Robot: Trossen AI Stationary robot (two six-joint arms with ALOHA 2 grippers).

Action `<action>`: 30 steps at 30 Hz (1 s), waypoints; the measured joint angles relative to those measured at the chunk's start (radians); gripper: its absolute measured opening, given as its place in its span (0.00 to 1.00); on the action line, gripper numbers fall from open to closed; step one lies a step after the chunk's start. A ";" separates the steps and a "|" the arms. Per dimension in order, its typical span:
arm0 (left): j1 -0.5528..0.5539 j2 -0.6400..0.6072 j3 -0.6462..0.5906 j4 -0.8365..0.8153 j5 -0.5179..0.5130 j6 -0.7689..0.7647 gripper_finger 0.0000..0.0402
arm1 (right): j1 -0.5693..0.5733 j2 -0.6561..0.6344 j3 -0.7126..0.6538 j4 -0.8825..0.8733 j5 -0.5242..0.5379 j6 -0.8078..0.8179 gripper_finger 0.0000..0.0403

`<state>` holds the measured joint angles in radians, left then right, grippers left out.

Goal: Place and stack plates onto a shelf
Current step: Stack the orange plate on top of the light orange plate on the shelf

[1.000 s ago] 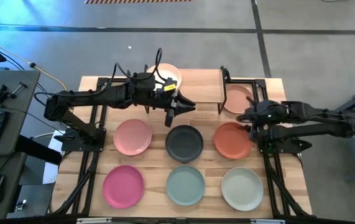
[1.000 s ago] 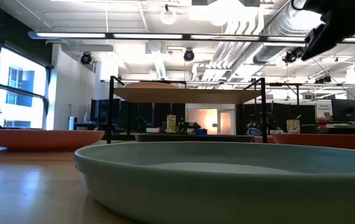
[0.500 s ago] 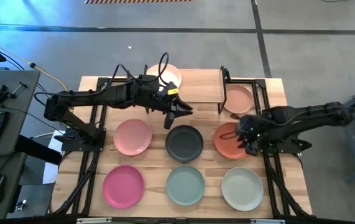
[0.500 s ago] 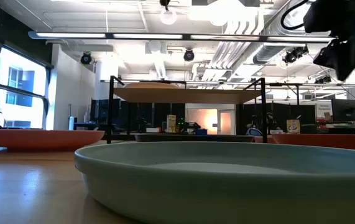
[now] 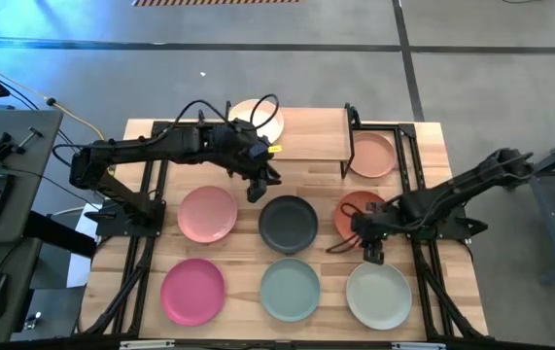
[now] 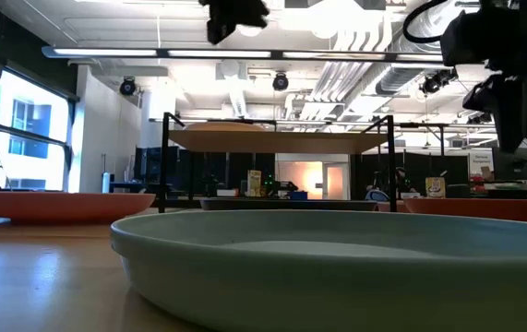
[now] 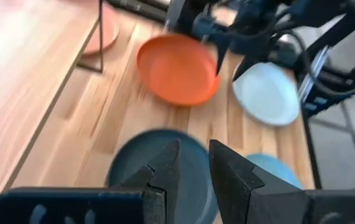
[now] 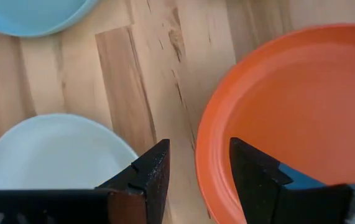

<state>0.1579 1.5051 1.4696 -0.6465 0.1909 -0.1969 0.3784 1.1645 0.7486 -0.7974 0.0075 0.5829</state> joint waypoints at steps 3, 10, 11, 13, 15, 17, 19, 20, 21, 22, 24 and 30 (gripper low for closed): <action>0.001 0.000 0.000 -0.041 -0.001 0.020 0.18 | 0.027 0.066 0.000 0.041 0.030 0.031 0.36; 0.000 0.000 0.000 -0.097 -0.002 0.065 0.18 | 0.049 0.211 0.000 0.068 0.087 0.100 0.36; 0.000 0.000 0.000 -0.099 -0.002 0.069 0.18 | 0.049 0.228 0.000 0.071 0.087 0.108 0.36; 0.000 0.000 0.000 -0.102 -0.002 0.069 0.18 | 0.049 0.262 0.000 0.082 0.087 0.121 0.36; 0.000 0.000 0.000 -0.103 -0.002 0.070 0.18 | 0.049 0.289 0.000 0.085 0.092 0.139 0.36; 0.000 0.000 0.000 -0.106 -0.002 0.070 0.18 | 0.049 0.313 0.000 0.085 0.097 0.160 0.36; 0.000 0.000 0.000 -0.107 -0.002 0.070 0.18 | 0.049 0.331 0.000 0.091 0.098 0.184 0.36; 0.000 0.000 0.000 -0.107 -0.002 0.070 0.18 | 0.049 0.337 0.000 0.092 0.098 0.198 0.36; 0.000 0.000 0.000 -0.107 -0.002 0.070 0.18 | 0.049 0.344 0.000 0.093 0.098 0.208 0.36; 0.000 0.000 0.000 -0.107 -0.002 0.070 0.18 | 0.049 0.349 0.000 0.096 0.099 0.219 0.36; 0.000 0.000 0.000 -0.109 -0.003 0.070 0.18 | 0.049 0.360 0.000 0.106 0.105 0.230 0.34; 0.000 0.000 0.000 -0.108 -0.003 0.070 0.18 | 0.049 0.361 0.003 0.109 0.105 0.280 0.17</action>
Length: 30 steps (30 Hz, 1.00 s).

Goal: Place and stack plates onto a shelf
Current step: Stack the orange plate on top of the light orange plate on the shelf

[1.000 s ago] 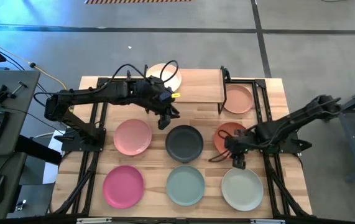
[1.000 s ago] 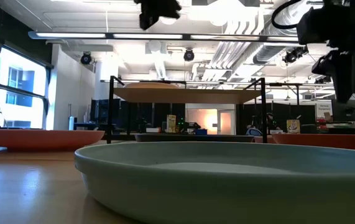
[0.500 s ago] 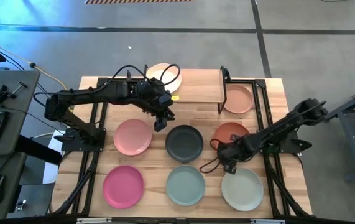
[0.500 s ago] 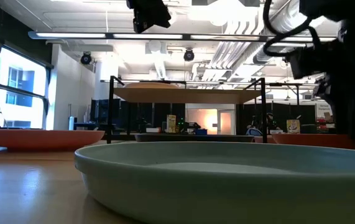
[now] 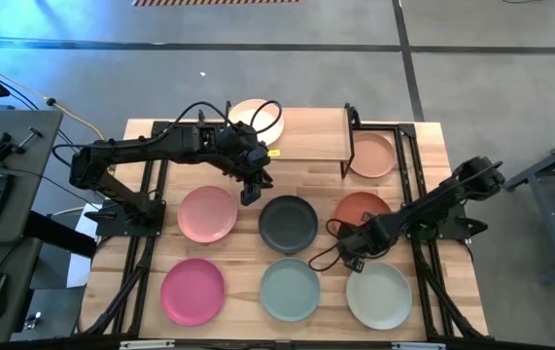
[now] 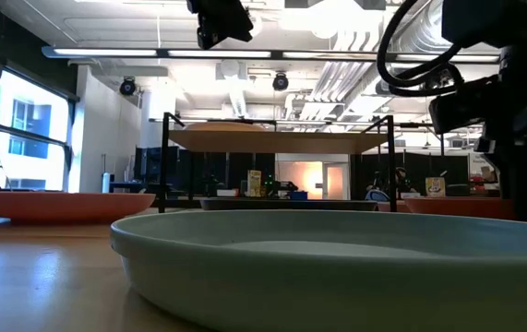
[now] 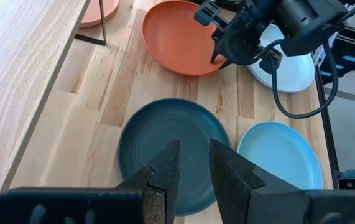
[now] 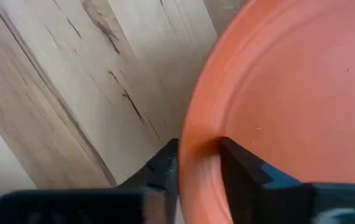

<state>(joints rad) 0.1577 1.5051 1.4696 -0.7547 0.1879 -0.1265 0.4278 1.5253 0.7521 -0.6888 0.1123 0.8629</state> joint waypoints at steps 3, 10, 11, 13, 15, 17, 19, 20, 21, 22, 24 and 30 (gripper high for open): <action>0.000 0.000 0.000 0.000 0.000 0.000 0.18 | 0.000 -0.010 0.000 -0.007 0.001 0.024 0.07; 0.000 0.000 0.000 0.000 0.000 0.000 0.18 | 0.000 -0.014 0.069 -0.135 -0.013 0.041 0.01; 0.000 0.000 0.000 0.000 0.000 0.000 0.18 | 0.000 -0.014 0.085 -0.151 -0.016 0.036 0.01; 0.000 0.000 0.000 0.000 0.000 0.000 0.18 | 0.000 -0.014 0.117 -0.184 -0.026 0.026 0.00; 0.000 0.000 0.000 0.000 0.000 0.000 0.18 | 0.005 -0.014 0.152 -0.202 -0.031 0.022 0.00; 0.000 0.000 0.000 0.000 0.000 0.000 0.18 | 0.013 -0.014 0.187 -0.222 -0.030 0.018 0.00; 0.000 0.000 0.000 0.000 0.000 0.000 0.18 | 0.026 -0.014 0.224 -0.245 -0.030 0.019 0.00; 0.000 0.000 0.000 0.000 0.000 0.000 0.18 | 0.034 -0.014 0.242 -0.251 -0.027 0.020 0.00; 0.000 0.000 0.000 0.000 0.000 0.000 0.18 | 0.043 -0.014 0.260 -0.259 -0.023 0.024 0.00; 0.000 0.000 0.000 0.000 0.000 0.000 0.18 | 0.051 -0.014 0.277 -0.270 -0.017 0.030 0.00; 0.000 0.000 0.000 0.000 0.000 0.005 0.18 | 0.065 -0.014 0.308 -0.280 -0.015 0.040 0.00; 0.000 0.000 0.000 0.000 0.000 0.024 0.18 | 0.092 -0.014 0.379 -0.310 0.039 0.082 0.00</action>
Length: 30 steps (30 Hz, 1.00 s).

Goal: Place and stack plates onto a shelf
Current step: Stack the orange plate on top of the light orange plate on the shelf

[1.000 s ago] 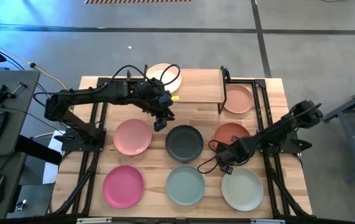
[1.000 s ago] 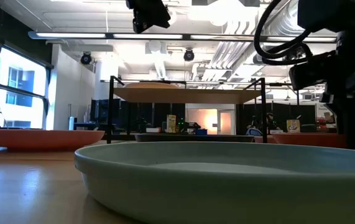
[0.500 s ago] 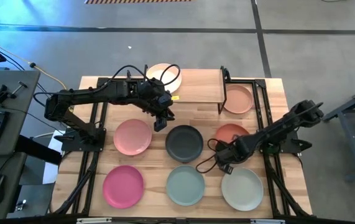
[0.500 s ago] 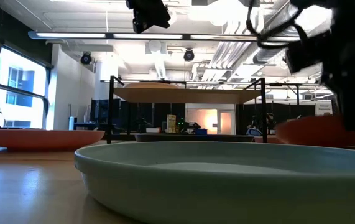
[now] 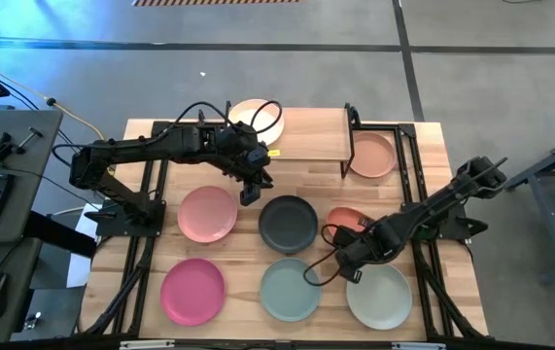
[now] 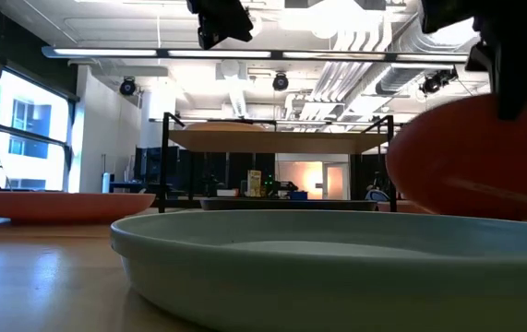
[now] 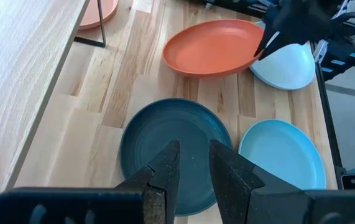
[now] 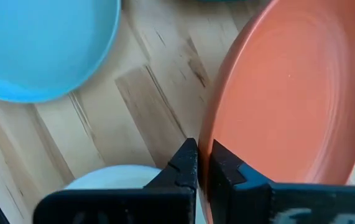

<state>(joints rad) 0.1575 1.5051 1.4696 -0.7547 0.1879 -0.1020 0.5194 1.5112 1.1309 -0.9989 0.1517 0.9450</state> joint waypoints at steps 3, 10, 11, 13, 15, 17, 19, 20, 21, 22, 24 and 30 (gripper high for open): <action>0.000 0.000 0.000 0.000 0.000 0.001 0.18 | 0.000 0.000 0.016 -0.010 0.004 0.001 0.00; 0.000 0.000 0.000 -0.016 0.000 0.002 0.18 | 0.000 0.000 0.058 -0.015 0.017 -0.006 0.00; 0.000 0.000 0.000 -0.024 0.000 0.002 0.18 | 0.000 0.000 0.067 -0.015 0.017 -0.007 0.00; 0.001 0.000 0.000 -0.045 0.000 0.002 0.18 | 0.000 0.000 0.083 -0.015 0.025 -0.007 0.00; 0.003 0.000 0.000 -0.062 0.000 0.002 0.18 | 0.000 0.000 0.103 -0.028 0.036 -0.003 0.00; 0.008 0.000 0.000 -0.079 0.000 0.002 0.18 | 0.000 0.000 0.128 -0.047 0.044 -0.006 0.00; 0.015 0.000 0.000 -0.095 0.000 0.007 0.18 | -0.002 0.000 0.158 -0.069 0.057 -0.011 0.00; 0.018 0.000 0.000 -0.100 0.000 0.010 0.18 | -0.002 0.000 0.175 -0.079 0.066 -0.017 0.00; 0.021 0.000 0.000 -0.103 0.000 0.010 0.18 | -0.003 0.000 0.193 -0.090 0.079 -0.027 0.00; 0.025 0.000 0.000 -0.105 0.000 0.010 0.18 | -0.004 0.000 0.211 -0.097 0.090 -0.037 0.00; 0.034 0.000 0.000 -0.106 0.000 0.011 0.18 | -0.012 0.000 0.249 -0.107 0.107 -0.062 0.00; 0.076 0.000 0.000 -0.106 -0.001 0.018 0.18 | -0.072 0.000 0.359 -0.148 0.171 -0.212 0.00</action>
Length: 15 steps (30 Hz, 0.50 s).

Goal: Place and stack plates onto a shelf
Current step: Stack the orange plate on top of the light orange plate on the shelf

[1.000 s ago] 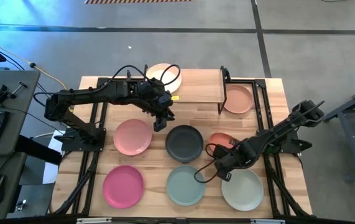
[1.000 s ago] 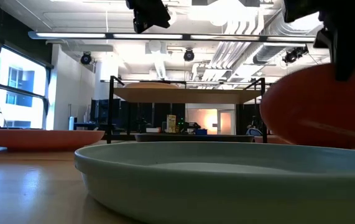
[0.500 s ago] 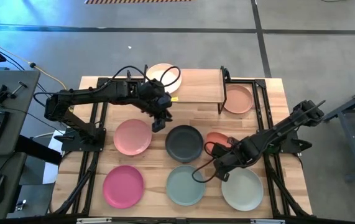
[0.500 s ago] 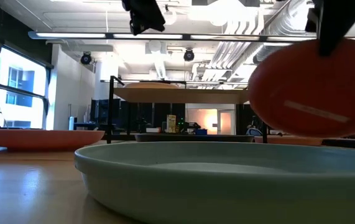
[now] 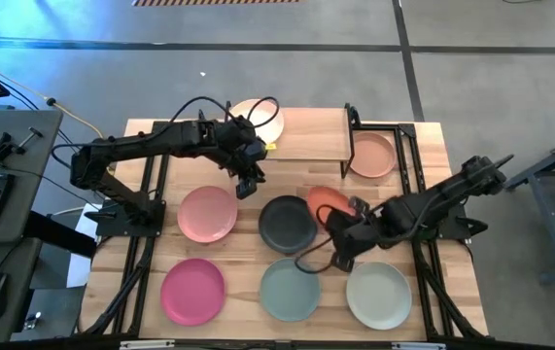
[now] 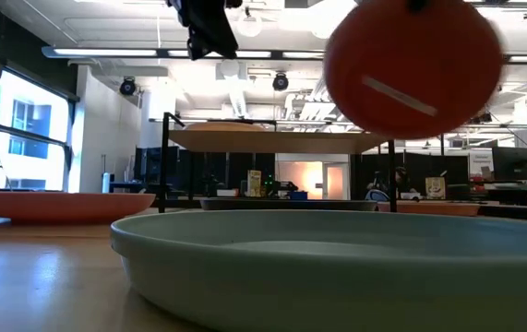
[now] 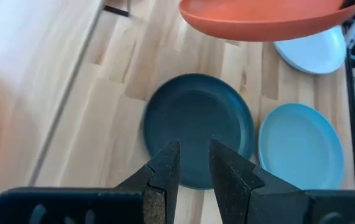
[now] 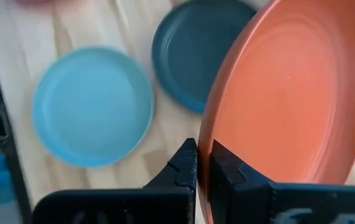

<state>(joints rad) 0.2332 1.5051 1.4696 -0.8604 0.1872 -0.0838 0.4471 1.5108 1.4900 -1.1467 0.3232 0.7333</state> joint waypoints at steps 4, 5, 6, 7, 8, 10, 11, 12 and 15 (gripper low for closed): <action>0.032 0.000 0.000 0.000 -0.025 -0.011 0.18 | -0.081 0.000 0.050 -0.003 0.039 -0.165 0.00; 0.040 0.000 0.000 -0.001 -0.032 -0.009 0.18 | -0.105 0.000 0.058 -0.003 0.045 -0.207 0.00; 0.049 0.000 0.000 -0.003 -0.038 -0.009 0.18 | -0.131 0.000 0.067 -0.002 0.048 -0.253 0.00; 0.059 0.000 0.000 -0.006 -0.040 -0.009 0.18 | -0.158 0.000 0.073 0.001 0.049 -0.298 0.00; 0.069 0.000 0.000 -0.008 -0.040 -0.009 0.18 | -0.185 0.000 0.079 0.003 0.049 -0.342 0.00; 0.089 0.000 0.000 -0.008 -0.041 -0.009 0.18 | -0.241 0.000 0.088 0.007 0.049 -0.427 0.00; 0.099 0.000 0.000 -0.008 -0.041 -0.009 0.18 | -0.268 0.000 0.092 0.007 0.047 -0.469 0.00; 0.110 0.000 0.000 -0.008 -0.042 -0.009 0.18 | -0.296 0.000 0.094 0.009 0.046 -0.509 0.00; 0.140 0.000 0.000 -0.008 -0.044 -0.009 0.18 | -0.375 -0.001 0.095 0.036 0.029 -0.621 0.00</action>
<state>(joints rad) 0.3727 1.5051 1.4696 -0.8680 0.1432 -0.0929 0.0720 1.5101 1.5852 -1.1105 0.3523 0.1118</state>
